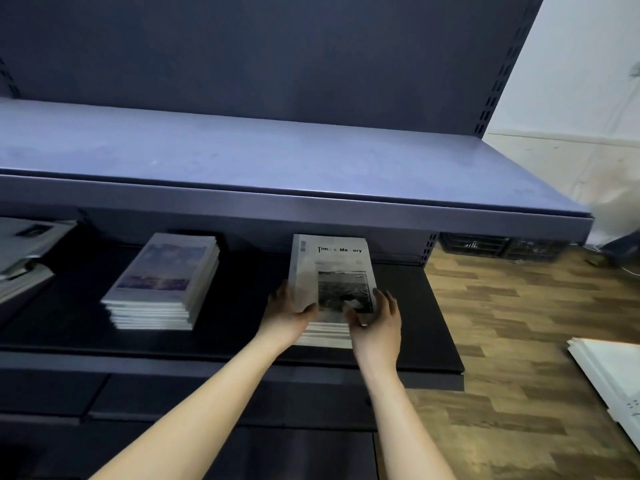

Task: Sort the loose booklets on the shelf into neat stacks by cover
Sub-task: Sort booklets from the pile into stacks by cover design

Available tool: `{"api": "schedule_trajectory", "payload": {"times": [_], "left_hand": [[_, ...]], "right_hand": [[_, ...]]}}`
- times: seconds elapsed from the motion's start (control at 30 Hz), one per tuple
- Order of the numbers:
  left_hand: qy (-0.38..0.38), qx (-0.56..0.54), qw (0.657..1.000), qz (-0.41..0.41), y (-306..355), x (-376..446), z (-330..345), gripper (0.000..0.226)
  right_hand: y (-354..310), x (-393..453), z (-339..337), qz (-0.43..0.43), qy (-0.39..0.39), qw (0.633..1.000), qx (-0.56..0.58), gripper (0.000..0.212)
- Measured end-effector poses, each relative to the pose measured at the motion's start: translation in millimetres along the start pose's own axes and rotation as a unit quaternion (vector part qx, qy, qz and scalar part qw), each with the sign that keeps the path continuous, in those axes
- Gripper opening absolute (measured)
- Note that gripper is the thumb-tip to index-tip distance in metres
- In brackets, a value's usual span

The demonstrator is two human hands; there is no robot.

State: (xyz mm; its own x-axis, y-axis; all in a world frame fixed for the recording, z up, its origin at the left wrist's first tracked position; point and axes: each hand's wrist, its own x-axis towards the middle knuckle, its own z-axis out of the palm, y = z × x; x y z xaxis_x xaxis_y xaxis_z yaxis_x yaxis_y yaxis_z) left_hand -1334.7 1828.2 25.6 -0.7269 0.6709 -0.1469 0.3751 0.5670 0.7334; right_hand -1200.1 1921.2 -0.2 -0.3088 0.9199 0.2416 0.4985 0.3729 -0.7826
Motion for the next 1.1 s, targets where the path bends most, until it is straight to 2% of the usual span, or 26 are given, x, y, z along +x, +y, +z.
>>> {"api": "schedule_trajectory", "payload": {"times": [0.07, 0.2, 0.37, 0.47, 0.8, 1.1], "left_hand": [[0.021, 0.043, 0.999, 0.009, -2, -9, -8, 0.076], [0.067, 0.145, 0.987, 0.016, -19, -26, -29, 0.071], [0.143, 0.286, 0.947, 0.016, -46, -53, -59, 0.064], [0.178, 0.323, 0.930, 0.001, -64, -70, -79, 0.058], [0.225, 0.275, 0.930, -0.097, -142, -122, -154, 0.059], [0.241, 0.240, 0.930, -0.142, -228, -165, -233, 0.057]], "right_hand": [[-11, -6, 3, -0.051, -0.013, 0.998, -0.031, 0.062], [-35, -15, 10, -0.108, -0.098, 0.987, -0.062, 0.062], [-67, -36, 27, -0.158, -0.212, 0.956, -0.127, 0.071], [-87, -53, 41, -0.195, -0.259, 0.934, -0.151, 0.069], [-155, -122, 104, -0.280, -0.347, 0.884, -0.139, 0.061], [-227, -202, 175, -0.308, -0.393, 0.856, -0.136, 0.060]]}}
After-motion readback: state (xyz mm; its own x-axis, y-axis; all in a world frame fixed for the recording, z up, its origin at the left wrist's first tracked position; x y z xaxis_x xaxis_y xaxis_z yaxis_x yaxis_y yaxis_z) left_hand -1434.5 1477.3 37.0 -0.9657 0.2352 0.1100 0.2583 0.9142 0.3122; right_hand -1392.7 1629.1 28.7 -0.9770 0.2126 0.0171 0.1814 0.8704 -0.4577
